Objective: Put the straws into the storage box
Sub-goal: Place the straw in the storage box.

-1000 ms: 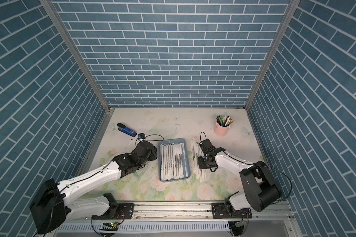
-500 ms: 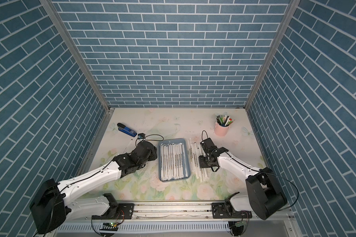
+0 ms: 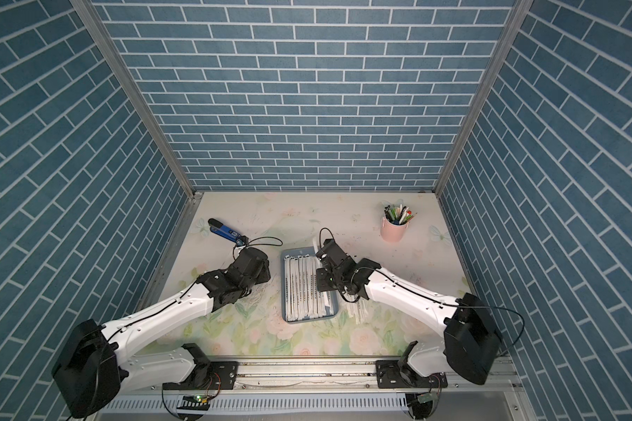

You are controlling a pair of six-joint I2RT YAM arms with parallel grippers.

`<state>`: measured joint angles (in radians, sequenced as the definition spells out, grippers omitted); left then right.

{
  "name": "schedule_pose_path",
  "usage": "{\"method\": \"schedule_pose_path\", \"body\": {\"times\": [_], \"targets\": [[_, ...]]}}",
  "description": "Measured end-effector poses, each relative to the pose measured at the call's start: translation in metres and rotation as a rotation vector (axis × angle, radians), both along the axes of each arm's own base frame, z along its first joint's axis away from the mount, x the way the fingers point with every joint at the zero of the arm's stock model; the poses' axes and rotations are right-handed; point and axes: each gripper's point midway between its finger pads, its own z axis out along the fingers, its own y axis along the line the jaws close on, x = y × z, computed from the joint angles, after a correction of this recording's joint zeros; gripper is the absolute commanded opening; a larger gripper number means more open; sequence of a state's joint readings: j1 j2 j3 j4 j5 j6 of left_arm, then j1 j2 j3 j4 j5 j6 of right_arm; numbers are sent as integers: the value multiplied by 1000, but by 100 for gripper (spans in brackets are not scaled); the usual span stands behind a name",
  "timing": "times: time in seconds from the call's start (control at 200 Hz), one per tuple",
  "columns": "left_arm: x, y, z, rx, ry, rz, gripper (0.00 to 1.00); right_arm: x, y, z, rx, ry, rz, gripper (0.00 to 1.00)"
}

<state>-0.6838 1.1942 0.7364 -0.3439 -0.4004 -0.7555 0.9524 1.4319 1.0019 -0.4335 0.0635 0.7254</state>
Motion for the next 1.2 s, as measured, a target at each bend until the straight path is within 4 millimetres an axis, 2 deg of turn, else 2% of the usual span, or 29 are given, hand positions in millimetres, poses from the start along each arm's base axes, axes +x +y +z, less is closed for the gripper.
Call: {"method": "schedule_pose_path", "body": {"times": [0.13, 0.255, 0.355, 0.55, 0.79, 1.2], "targets": [[-4, 11, -3, -4, 5, 19, 60, -7, 40, -22, 0, 25, 14, 1], [-8, 17, -5, -13, 7, 25, 60, -14, 59, -47, -14, 62, 25, 1], [-9, 18, -5, -21, 9, 23, 60, -16, 64, -59, -21, 92, 22, 2], [-10, 16, -6, -29, 15, 12, 60, -16, 77, -67, 3, 138, 30, 4], [-10, 19, -3, -36, 6, 18, 60, -16, 78, -83, 6, 204, 23, 5], [-9, 19, -2, -42, 3, 21, 60, -13, 83, -82, 56, 243, 15, 10]]}}
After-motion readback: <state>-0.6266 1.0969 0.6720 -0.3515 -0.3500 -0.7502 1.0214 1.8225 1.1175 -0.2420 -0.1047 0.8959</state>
